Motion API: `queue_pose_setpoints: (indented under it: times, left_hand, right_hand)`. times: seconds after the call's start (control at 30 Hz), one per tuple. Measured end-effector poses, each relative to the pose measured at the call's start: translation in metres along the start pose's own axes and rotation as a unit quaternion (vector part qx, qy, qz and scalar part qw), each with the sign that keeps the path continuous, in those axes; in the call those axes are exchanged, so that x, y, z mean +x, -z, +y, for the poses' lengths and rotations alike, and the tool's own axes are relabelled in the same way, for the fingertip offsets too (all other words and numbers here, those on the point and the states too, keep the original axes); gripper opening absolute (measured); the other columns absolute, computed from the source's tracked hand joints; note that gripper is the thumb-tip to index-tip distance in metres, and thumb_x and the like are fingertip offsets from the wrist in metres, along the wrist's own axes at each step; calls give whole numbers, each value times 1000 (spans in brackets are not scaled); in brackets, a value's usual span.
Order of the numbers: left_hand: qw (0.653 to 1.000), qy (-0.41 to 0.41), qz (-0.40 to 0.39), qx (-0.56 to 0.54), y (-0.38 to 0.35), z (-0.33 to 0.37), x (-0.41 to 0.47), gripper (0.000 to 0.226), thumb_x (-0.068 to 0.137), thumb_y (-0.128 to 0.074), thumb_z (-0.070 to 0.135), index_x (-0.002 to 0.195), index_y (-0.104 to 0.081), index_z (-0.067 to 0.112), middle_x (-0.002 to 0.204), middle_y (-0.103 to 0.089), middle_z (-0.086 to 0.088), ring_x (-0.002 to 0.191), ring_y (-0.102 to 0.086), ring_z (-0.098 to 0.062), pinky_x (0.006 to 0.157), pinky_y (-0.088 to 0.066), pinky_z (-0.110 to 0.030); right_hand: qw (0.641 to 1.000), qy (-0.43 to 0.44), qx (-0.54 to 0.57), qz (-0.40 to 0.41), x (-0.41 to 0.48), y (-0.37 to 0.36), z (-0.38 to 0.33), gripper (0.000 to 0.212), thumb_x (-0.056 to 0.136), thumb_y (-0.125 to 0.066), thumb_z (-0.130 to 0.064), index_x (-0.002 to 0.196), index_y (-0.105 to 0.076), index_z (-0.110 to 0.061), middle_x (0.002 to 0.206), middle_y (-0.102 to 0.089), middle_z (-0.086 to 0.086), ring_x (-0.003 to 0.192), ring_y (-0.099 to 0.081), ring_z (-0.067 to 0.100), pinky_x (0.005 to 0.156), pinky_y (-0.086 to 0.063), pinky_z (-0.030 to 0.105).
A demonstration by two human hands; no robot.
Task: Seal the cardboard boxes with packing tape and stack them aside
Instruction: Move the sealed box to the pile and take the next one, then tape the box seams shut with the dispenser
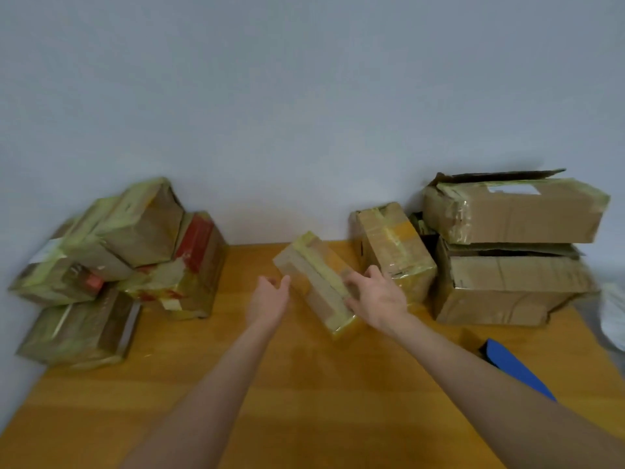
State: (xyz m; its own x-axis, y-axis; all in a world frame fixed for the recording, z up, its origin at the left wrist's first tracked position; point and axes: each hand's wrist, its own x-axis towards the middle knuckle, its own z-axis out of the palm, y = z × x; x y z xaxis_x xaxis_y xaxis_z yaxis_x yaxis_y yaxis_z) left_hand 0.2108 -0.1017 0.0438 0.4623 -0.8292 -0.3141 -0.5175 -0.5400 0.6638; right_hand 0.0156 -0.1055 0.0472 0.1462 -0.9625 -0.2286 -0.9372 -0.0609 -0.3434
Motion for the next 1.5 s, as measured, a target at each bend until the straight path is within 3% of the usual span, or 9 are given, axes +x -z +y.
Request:
queue_pose_setpoints:
  times: [0.07,0.2,0.5,0.87,1.03,1.17,1.33,1.43,1.5]
  left_hand:
    - [994,-57,74,52,11,-6,7,58,93,-53,47,138,-40,13,134,-48,-12,117,-52,-30,94,-47,-44]
    - [988,-141,3,60,12,-14,2,71,93,-50,52,152,-21,26,152,-32,-9,136,-36,-31,106,-37,-46]
    - [972,-159,-62,164,-37,-38,-67,64,97,-43,50,152,-23,23,127,-61,-6,108,-61,-26,86,-52,-37]
    - [971,-176,-86,138,-86,-37,-129,66,96,-41,55,150,-23,21,124,-61,-2,101,-61,-24,78,-52,-36]
    - [944,-282,55,162,-88,-26,-140,64,94,-53,39,148,-28,15,149,-29,-10,136,-32,-26,112,-31,-37]
    - [902,-308,-16,301,-108,-15,-159,61,97,-31,56,152,-17,32,161,-4,-2,148,1,-25,121,-8,-43]
    - [893,-254,-88,360,-107,-11,-165,69,94,-27,64,153,-3,37,161,11,-4,147,11,-27,119,-11,-45]
    - [904,-234,-115,339,-101,-9,-163,74,92,-37,63,153,-4,37,161,12,-3,147,12,-26,118,-14,-45]
    - [912,-233,-110,320,-103,-10,-160,75,91,-43,62,153,-10,36,161,8,-2,148,10,-25,117,-17,-45]
  right_hand:
    - [1000,29,2,-7,-9,-1,6,35,95,-54,-41,130,-46,-41,123,-44,1,119,-41,23,94,-47,36]
    - [998,60,6,-37,-26,1,23,35,95,-57,-32,128,-51,-44,129,-48,-4,127,-38,22,106,-40,39]
    - [951,-218,213,44,-96,-19,76,71,93,-48,-57,149,-30,-15,143,-46,12,125,-49,33,100,-45,45]
    - [959,-199,195,49,-137,-8,136,54,98,-50,-42,142,-45,-10,122,-61,9,112,-56,29,84,-48,37]
    - [954,-191,231,1,-126,2,160,77,86,-42,-73,142,-43,-21,129,-59,6,115,-57,28,94,-50,45]
    - [963,-130,235,6,-118,3,179,52,92,-57,-48,134,-54,-18,112,-69,5,95,-67,21,86,-56,41]
    - [977,-94,189,-6,-119,8,209,43,95,-55,-43,131,-59,-20,113,-70,3,102,-65,21,87,-53,37]
    - [978,-169,110,-43,-128,12,246,69,86,-63,-56,136,-48,-12,110,-66,9,99,-64,27,68,-53,36]
    - [966,-192,116,-130,-133,-1,268,85,81,-70,-55,140,-41,-2,132,-57,17,115,-59,32,86,-54,42]
